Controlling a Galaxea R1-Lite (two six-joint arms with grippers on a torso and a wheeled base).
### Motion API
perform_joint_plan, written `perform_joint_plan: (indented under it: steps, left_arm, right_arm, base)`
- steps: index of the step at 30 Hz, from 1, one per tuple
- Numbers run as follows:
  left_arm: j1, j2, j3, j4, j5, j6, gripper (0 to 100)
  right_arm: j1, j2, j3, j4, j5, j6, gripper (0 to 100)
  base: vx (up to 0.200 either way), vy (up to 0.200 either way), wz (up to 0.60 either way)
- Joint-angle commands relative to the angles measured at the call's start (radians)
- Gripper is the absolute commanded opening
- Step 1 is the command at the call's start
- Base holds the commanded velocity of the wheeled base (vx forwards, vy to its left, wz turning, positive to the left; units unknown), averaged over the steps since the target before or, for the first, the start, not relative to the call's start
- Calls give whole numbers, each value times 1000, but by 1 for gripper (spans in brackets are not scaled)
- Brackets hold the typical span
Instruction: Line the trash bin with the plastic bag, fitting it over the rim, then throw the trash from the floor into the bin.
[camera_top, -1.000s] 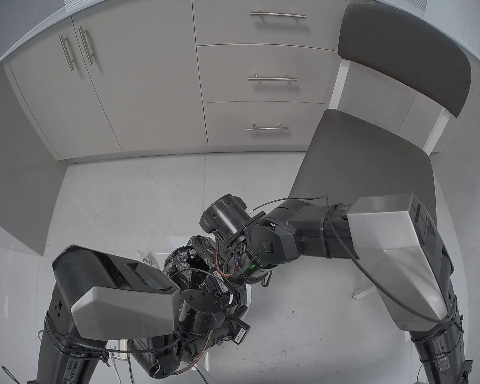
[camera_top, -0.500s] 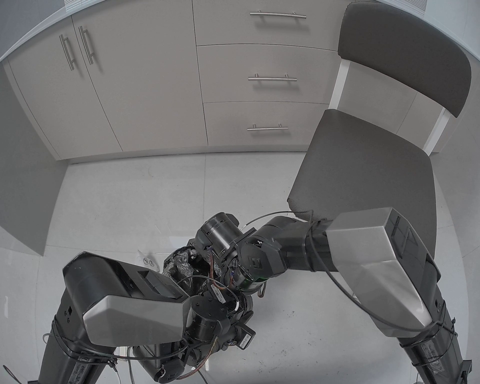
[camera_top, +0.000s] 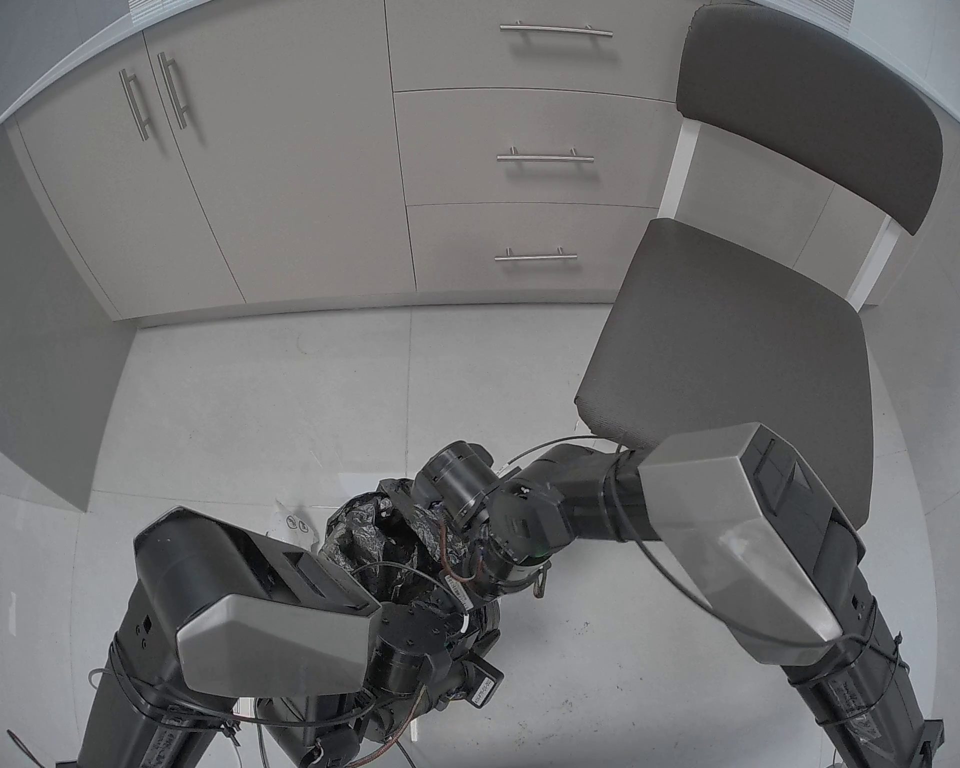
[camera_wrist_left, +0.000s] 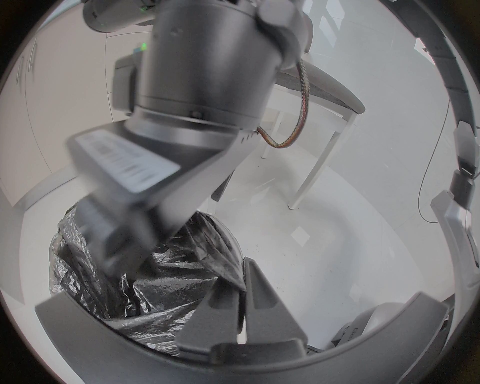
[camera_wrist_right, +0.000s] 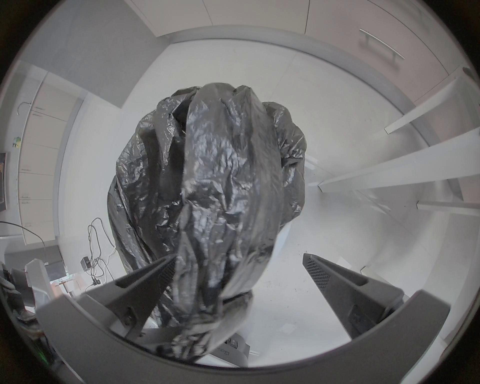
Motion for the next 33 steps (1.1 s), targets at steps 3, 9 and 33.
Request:
perform_joint_plan:
  steps: [3,9,33]
  left_arm:
    - [-5,22,22,-1,-2,0,0]
    - [-39,50,22,-1,-2,0,0]
    - [-54,70,68,-4,39,0,0]
  right_arm:
    - [-28,3,0,-5,1,3,100]
    - [-37,8,0,-2,1,0,100]
    - [-88,-7,0,1,1,0,100]
  base:
    - [0,0,0]
    - [0,0,0]
    - [0,0,0]
